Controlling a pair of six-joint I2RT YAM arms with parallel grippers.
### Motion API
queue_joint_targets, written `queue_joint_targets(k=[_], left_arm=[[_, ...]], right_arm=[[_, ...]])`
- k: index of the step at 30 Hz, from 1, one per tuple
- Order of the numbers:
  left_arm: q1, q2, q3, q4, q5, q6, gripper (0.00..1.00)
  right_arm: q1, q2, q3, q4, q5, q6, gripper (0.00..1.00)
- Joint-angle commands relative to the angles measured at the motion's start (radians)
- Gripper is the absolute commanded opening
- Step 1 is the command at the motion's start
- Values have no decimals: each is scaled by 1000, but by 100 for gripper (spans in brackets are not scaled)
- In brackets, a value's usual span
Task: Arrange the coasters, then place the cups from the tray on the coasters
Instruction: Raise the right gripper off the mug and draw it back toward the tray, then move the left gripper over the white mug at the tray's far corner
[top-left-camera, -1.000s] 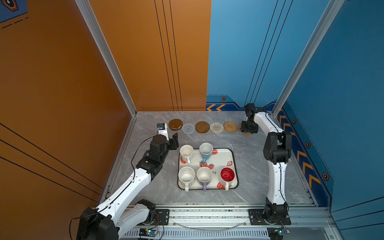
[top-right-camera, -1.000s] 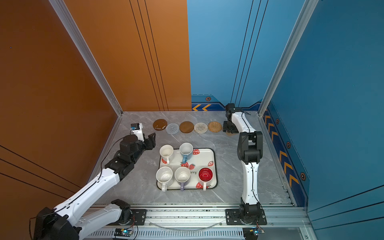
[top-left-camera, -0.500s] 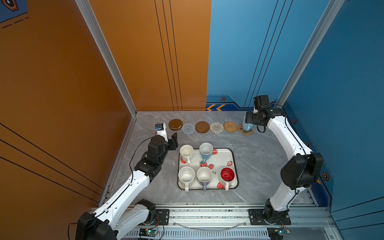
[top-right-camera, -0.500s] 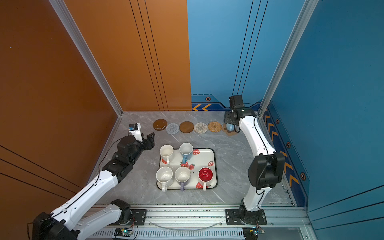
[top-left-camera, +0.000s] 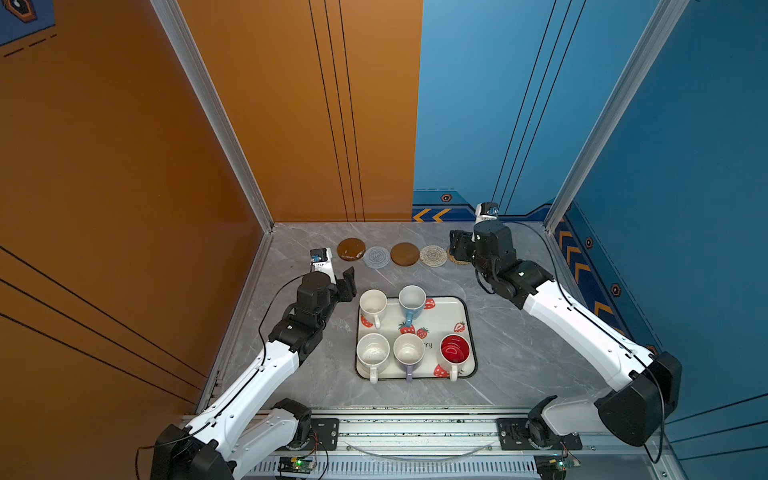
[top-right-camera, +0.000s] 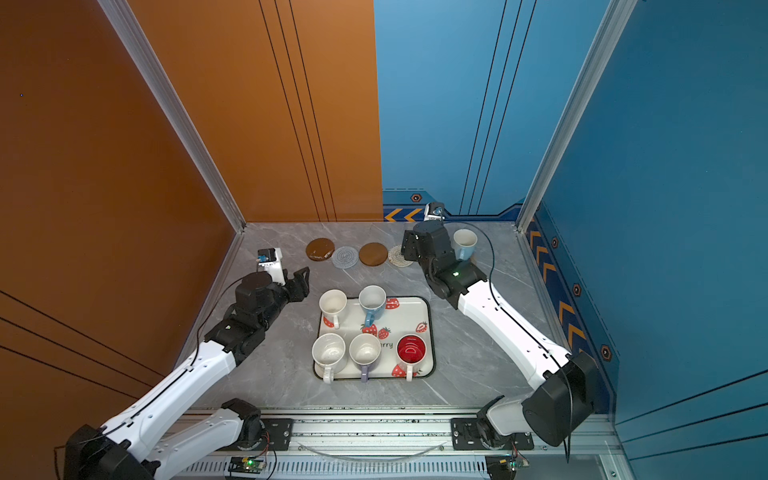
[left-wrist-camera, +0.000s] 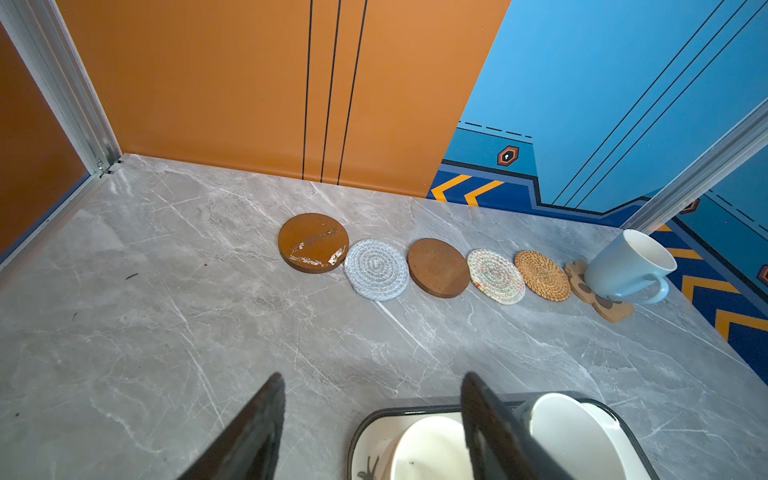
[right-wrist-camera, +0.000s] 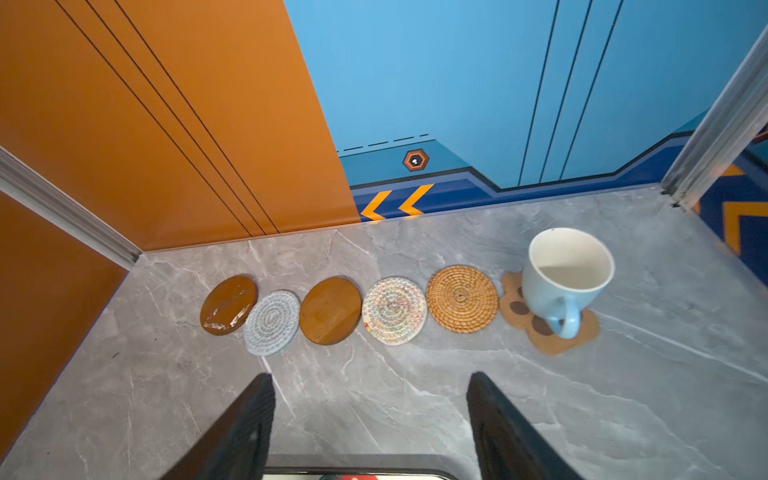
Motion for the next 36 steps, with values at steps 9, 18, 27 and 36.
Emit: queue_joint_targets(k=[9, 18, 27, 36], left_arm=[[-56, 73, 119, -147, 0, -25, 67], [-87, 156, 241, -362, 2, -25, 66], [-215, 277, 428, -550, 7, 36, 65], [-303, 367, 520, -744, -48, 42, 66]], right_arm=[[34, 43, -125, 231, 33, 91, 71], [24, 22, -171, 249, -13, 86, 71], [-18, 14, -223, 281, -72, 114, 71], [-40, -17, -257, 281, -88, 121, 71]])
